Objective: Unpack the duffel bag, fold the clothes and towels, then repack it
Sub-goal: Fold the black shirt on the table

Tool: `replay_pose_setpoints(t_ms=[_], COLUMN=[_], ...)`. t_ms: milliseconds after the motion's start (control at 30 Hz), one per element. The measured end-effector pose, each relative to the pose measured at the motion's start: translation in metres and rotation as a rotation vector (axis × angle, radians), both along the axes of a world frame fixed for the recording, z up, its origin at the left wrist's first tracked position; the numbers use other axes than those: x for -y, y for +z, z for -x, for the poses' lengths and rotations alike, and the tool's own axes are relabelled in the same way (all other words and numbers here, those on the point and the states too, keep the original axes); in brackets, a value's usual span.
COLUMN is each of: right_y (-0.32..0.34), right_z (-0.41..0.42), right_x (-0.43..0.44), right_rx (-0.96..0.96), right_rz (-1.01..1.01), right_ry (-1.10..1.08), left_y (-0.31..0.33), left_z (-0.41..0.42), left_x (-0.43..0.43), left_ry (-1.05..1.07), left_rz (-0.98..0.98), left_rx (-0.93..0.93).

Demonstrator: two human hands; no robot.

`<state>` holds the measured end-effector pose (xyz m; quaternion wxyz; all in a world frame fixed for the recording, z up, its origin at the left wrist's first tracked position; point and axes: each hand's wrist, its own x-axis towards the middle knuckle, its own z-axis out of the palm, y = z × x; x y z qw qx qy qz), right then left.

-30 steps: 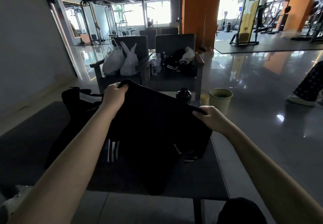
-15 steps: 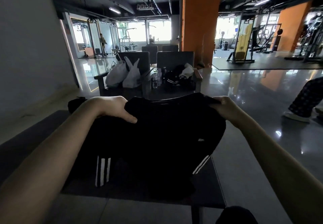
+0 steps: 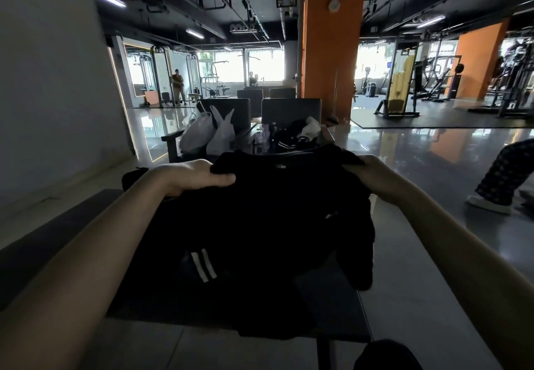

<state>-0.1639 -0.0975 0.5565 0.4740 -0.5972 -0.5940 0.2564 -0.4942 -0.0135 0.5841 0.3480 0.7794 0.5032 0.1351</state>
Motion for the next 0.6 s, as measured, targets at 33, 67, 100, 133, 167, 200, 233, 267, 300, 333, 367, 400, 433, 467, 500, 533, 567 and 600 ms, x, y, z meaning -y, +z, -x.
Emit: replay_pose_setpoints(t_ms=[33,67,100,133,167,200,233,267,300,333,367,400,433,467,500,533,567,600], right_y=[0.001,0.003,0.007,0.011,0.017,0.023,0.029,0.036,0.041,0.044,0.044,0.042,0.037,0.030,0.021,0.010,-0.002,-0.013], right_z=[0.001,0.001,0.001,0.001,-0.001,-0.003,-0.004,-0.006,-0.007,-0.009,-0.010,-0.010,-0.010,-0.010,-0.009,-0.011,-0.013,-0.015], right_x=[0.002,0.003,0.006,0.009,0.011,0.013,0.015,0.017,0.017,0.014,0.010,0.004,-0.002,-0.009,-0.016,-0.024,-0.032,-0.039], right_rx=[-0.070,-0.132,-0.173,-0.197,-0.217,-0.227,-0.230,-0.221,-0.195,-0.145,-0.086,-0.042,-0.016,0.001,0.006,0.003,-0.006,-0.016], right_rz=[0.018,0.051,0.093,0.132,0.164,0.195,0.233,0.272,0.305,0.327,0.343,0.348,0.339,0.314,0.284,0.256,0.234,0.212], right_ry=[0.017,0.039,0.063,0.088,0.108,0.130,0.153,0.178,0.190,0.190,0.172,0.135,0.096,0.060,0.027,0.004,-0.010,-0.016], left_y=[0.005,0.010,0.016,0.022,0.028,0.035,0.042,0.049,0.053,0.055,0.053,0.049,0.042,0.034,0.024,0.012,-0.001,-0.013], left_z=[0.000,-0.001,-0.002,-0.002,0.000,0.002,0.004,0.006,0.007,0.005,0.003,-0.001,-0.006,-0.011,-0.016,-0.019,-0.020,-0.021], left_x=[0.004,0.006,0.009,0.010,0.011,0.012,0.011,0.010,0.008,0.005,0.000,-0.006,-0.013,-0.021,-0.027,-0.034,-0.041,-0.047], left_ry=[-0.051,-0.076,-0.074,-0.059,-0.044,-0.032,-0.029,-0.036,-0.043,-0.042,-0.024,-0.006,0.019,0.045,0.066,0.086,0.103,0.114], left_rz=[-0.024,-0.017,0.023,0.079,0.139,0.199,0.245,0.282,0.305,0.301,0.260,0.178,0.085,0.001,-0.049,-0.071,-0.088,-0.102], left_rx=[-0.166,-0.281,-0.327,-0.328,-0.297,-0.257,-0.220,-0.193,-0.184,-0.198,-0.227,-0.277,-0.330,-0.363,-0.376,-0.371,-0.354,-0.335])
